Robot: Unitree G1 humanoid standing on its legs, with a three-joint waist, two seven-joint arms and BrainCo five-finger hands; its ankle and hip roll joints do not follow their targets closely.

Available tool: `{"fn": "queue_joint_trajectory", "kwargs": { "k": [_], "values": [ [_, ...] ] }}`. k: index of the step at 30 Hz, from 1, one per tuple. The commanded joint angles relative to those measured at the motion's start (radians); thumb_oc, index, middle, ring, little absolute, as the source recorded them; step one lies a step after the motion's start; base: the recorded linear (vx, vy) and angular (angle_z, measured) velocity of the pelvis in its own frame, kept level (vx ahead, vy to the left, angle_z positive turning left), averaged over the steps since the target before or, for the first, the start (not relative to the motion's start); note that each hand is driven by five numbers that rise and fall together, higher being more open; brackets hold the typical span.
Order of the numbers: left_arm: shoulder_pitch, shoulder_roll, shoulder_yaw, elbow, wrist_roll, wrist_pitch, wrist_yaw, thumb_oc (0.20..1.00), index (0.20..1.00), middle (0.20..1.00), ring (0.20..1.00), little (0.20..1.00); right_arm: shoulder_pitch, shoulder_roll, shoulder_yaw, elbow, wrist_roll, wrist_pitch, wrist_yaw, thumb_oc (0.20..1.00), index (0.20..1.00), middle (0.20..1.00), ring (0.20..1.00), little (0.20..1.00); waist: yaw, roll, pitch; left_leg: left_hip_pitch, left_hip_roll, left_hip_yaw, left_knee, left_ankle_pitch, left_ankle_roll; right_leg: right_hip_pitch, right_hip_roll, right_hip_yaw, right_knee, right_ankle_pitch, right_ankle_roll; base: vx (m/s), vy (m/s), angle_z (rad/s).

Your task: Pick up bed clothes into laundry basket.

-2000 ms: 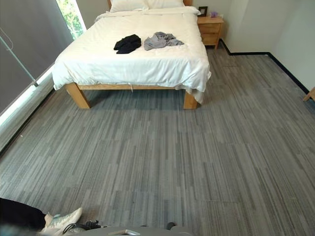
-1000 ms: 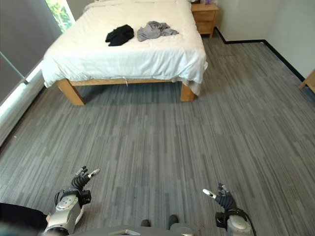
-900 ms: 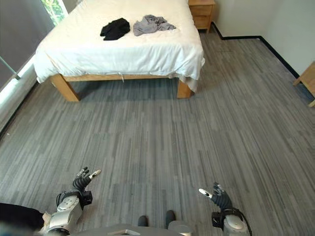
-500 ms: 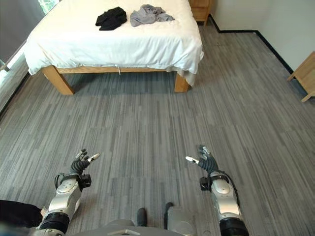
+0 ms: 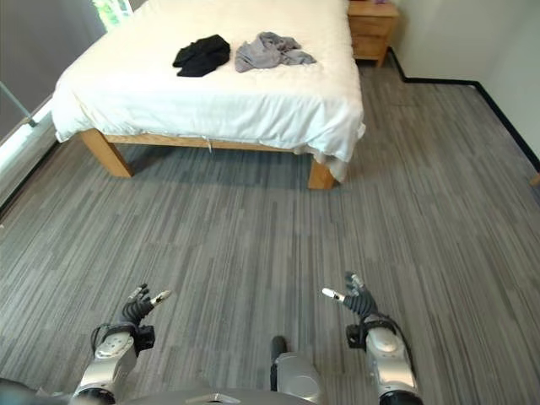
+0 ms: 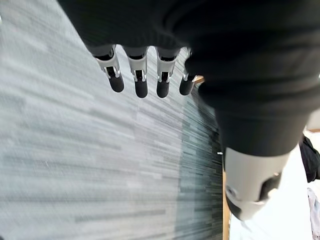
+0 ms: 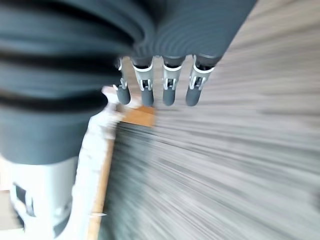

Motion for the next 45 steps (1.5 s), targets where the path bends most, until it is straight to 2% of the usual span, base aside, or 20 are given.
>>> {"fn": "queue_joint_trajectory", "kwargs": {
  "k": [1,4,6,7,9,13,15,16,18,19,21,24,25,26,27,28,29,30,33,45],
  "values": [
    [-0.072,0.049,0.104,-0.015,-0.01,-0.038,-0.02,1.0,1.0,1.0,1.0,1.0,-0.013,-0.047,0.003,-0.047,0.028,-0.023,-0.035,1.0,1.0,1.0,1.0,1.0,-0.013,-0.024,0.097,0.109,0.066,0.102,-0.349,-0.02,-0.024,0.133,-0.082,0.031,-0.199,0.184,0.123,0.34,-0.202,0.48],
    [-0.063,0.032,0.103,-0.025,-0.028,-0.045,-0.033,1.0,1.0,1.0,1.0,1.0,-0.006,-0.053,-0.015,-0.043,0.029,-0.02,-0.029,1.0,1.0,1.0,1.0,1.0,0.034,-0.023,0.096,0.037,0.025,0.158,-0.624,0.017,-0.063,0.228,-0.078,0.036,-0.252,0.163,0.141,0.46,-0.06,-0.08],
    [-0.058,0.03,0.096,-0.041,-0.019,-0.045,-0.036,1.0,1.0,1.0,1.0,1.0,0.004,-0.06,-0.024,-0.046,0.025,-0.022,-0.035,1.0,1.0,1.0,1.0,1.0,0.065,-0.007,0.09,0.04,-0.002,0.219,-0.904,0.086,-0.082,0.29,-0.057,0.042,-0.276,0.14,0.148,0.61,0.032,-0.53],
    [-0.061,0.023,0.089,-0.044,-0.02,-0.045,-0.04,1.0,1.0,1.0,1.0,1.0,0.007,-0.064,-0.02,-0.041,0.027,-0.023,-0.035,1.0,1.0,1.0,1.0,1.0,0.09,0.008,0.084,0.023,-0.062,0.219,-1.122,0.118,-0.081,0.344,-0.032,0.066,-0.3,0.114,0.151,0.69,0.06,-0.25],
    [-0.048,0.017,0.086,-0.04,-0.015,-0.044,-0.045,1.0,1.0,1.0,1.0,1.0,-0.008,-0.072,-0.02,-0.046,0.03,-0.022,-0.033,1.0,1.0,1.0,1.0,1.0,0.11,0.023,0.063,-0.001,-0.075,0.228,-1.243,0.144,-0.092,0.399,-0.019,0.091,-0.305,0.088,0.152,0.63,0.072,-0.19],
    [-0.04,0.021,0.091,-0.041,-0.008,-0.051,-0.048,1.0,1.0,1.0,1.0,1.0,-0.016,-0.036,-0.008,-0.073,0.031,-0.017,-0.02,1.0,1.0,1.0,1.0,1.0,0.114,0.031,0.006,0.097,-0.049,0.286,-1.234,0.184,-0.09,0.469,-0.028,0.137,-0.305,0.04,0.157,0.49,0.098,-0.27],
    [-0.044,0.027,0.091,-0.033,-0.003,-0.05,-0.047,1.0,1.0,1.0,1.0,1.0,-0.019,-0.017,0.013,-0.067,0.016,-0.022,-0.026,1.0,1.0,1.0,1.0,1.0,0.131,0.013,-0.029,0.123,-0.046,0.301,-1.197,0.157,-0.078,0.475,-0.068,0.147,-0.267,0.016,0.183,0.51,0.149,-0.63],
    [-0.046,0.032,0.089,-0.022,-0.009,-0.047,-0.051,1.0,1.0,1.0,1.0,1.0,-0.028,-0.002,0.024,-0.059,0.013,-0.026,-0.024,1.0,1.0,1.0,1.0,1.0,0.141,-0.011,-0.04,0.121,-0.047,0.312,-1.116,0.105,-0.067,0.479,-0.102,0.151,-0.205,0.05,0.207,0.48,0.137,-1.13],
    [-0.061,0.058,0.077,-0.031,0.002,-0.041,-0.059,1.0,1.0,1.0,1.0,1.0,-0.034,0.014,0.035,-0.072,0.02,-0.021,-0.024,1.0,1.0,1.0,1.0,1.0,0.144,-0.026,-0.028,0.164,-0.051,0.321,-1.117,0.073,-0.048,0.414,-0.132,0.15,-0.005,0.172,0.266,0.45,0.2,-0.7],
    [-0.082,0.085,0.049,-0.054,0.016,-0.041,-0.073,1.0,1.0,1.0,1.0,1.0,-0.035,0.03,0.044,-0.09,0.036,-0.018,-0.007,1.0,1.0,1.0,1.0,1.0,0.129,-0.015,-0.011,0.229,-0.066,0.309,-1.139,0.033,-0.02,0.339,-0.138,0.161,0.201,0.327,0.292,0.5,0.297,-0.28],
    [-0.102,0.104,0.033,-0.062,0.028,-0.04,-0.072,1.0,1.0,1.0,1.0,1.0,-0.038,0.011,0.053,-0.104,0.021,-0.018,-0.008,1.0,1.0,1.0,1.0,1.0,0.105,0.014,0.009,0.306,-0.07,0.267,-1.169,0.007,0.004,0.253,-0.144,0.129,0.368,0.373,0.275,0.46,0.268,0.38],
    [-0.118,0.116,0.013,-0.066,0.026,-0.039,-0.074,1.0,1.0,1.0,1.0,1.0,-0.025,0.009,0.048,-0.139,0.031,-0.017,-0.008,1.0,1.0,1.0,1.0,1.0,0.039,0.055,0.028,0.408,-0.065,0.187,-1.232,-0.01,0.014,0.068,-0.098,0.129,0.455,0.269,0.245,0.51,0.129,1.16],
    [-0.104,0.103,-0.003,-0.08,0.024,-0.036,-0.092,1.0,1.0,1.0,1.0,1.0,0.007,-0.014,0.023,-0.17,0.021,-0.02,-0.005,1.0,1.0,1.0,1.0,1.0,-0.018,0.053,0.033,0.475,-0.085,0.111,-1.275,-0.039,0.0,-0.027,-0.086,0.148,0.236,0.202,0.219,0.7,-0.072,1.24],
    [-0.101,0.102,-0.012,-0.081,0.031,-0.04,-0.096,1.0,1.0,1.0,1.0,1.0,0.019,-0.024,0.008,-0.179,0.017,-0.021,-0.011,1.0,1.0,1.0,1.0,1.0,-0.048,0.036,0.041,0.498,-0.111,0.064,-1.284,-0.066,-0.005,-0.032,-0.066,0.21,0.037,0.211,0.222,0.86,-0.149,2.79],
    [-0.094,0.103,-0.015,-0.079,0.044,-0.04,-0.106,1.0,1.0,1.0,1.0,1.0,0.054,-0.043,-0.034,-0.217,0.012,-0.024,-0.013,1.0,1.0,1.0,1.0,1.0,-0.088,0.01,0.041,0.506,-0.145,-0.024,-1.284,-0.103,-0.003,-0.04,-0.02,0.369,-0.13,0.234,0.253,0.46,-0.098,2.22],
    [-0.093,0.103,-0.016,-0.079,0.044,-0.04,-0.106,1.0,1.0,1.0,1.0,1.0,0.055,-0.043,-0.034,-0.218,0.012,-0.024,-0.013,1.0,1.0,1.0,1.0,1.0,-0.09,0.013,0.044,0.512,-0.143,-0.027,-1.284,-0.106,-0.002,-0.032,-0.02,0.366,-0.135,0.232,0.253,0.36,-0.076,2.42],
    [-0.093,0.099,-0.023,-0.073,0.056,-0.033,-0.113,1.0,1.0,1.0,1.0,1.0,0.076,-0.052,-0.043,-0.235,0.008,-0.021,-0.008,1.0,1.0,1.0,1.0,1.0,-0.097,-0.001,0.035,0.502,-0.152,-0.052,-1.284,-0.107,0.0,0.008,-0.002,0.424,-0.132,0.222,0.259,0.1,-0.119,1.23],
    [-0.096,0.087,-0.026,-0.07,0.044,-0.037,-0.116,1.0,1.0,1.0,1.0,1.0,0.063,-0.065,-0.04,-0.238,0.009,-0.016,-0.007,1.0,1.0,1.0,1.0,1.0,-0.09,-0.011,0.039,0.496,-0.146,-0.055,-1.284,-0.109,-0.003,0.015,-0.028,0.373,-0.145,0.235,0.268,0.12,-0.161,1.71],
    [-0.088,0.057,-0.026,-0.05,0.027,-0.036,-0.129,1.0,1.0,1.0,1.0,1.0,0.04,-0.117,-0.047,-0.235,-0.003,-0.022,-0.015,1.0,1.0,1.0,1.0,1.0,-0.07,-0.027,0.023,0.461,-0.147,-0.078,-1.284,-0.104,-0.004,0.041,-0.035,0.386,-0.191,0.241,0.245,0.08,-0.166,1.19],
    [-0.015,0.025,-0.068,-0.033,-0.013,-0.025,-0.151,1.0,1.0,1.0,1.0,1.0,-0.191,-0.414,-0.013,-0.224,-0.084,-0.023,-0.131,1.0,1.0,1.0,1.0,1.0,-0.019,-0.012,0.029,0.393,-0.153,-0.132,-1.284,-0.084,-0.013,0.075,-0.033,0.334,-0.28,0.249,0.222,0.04,-0.061,-0.03]
  ]
}}
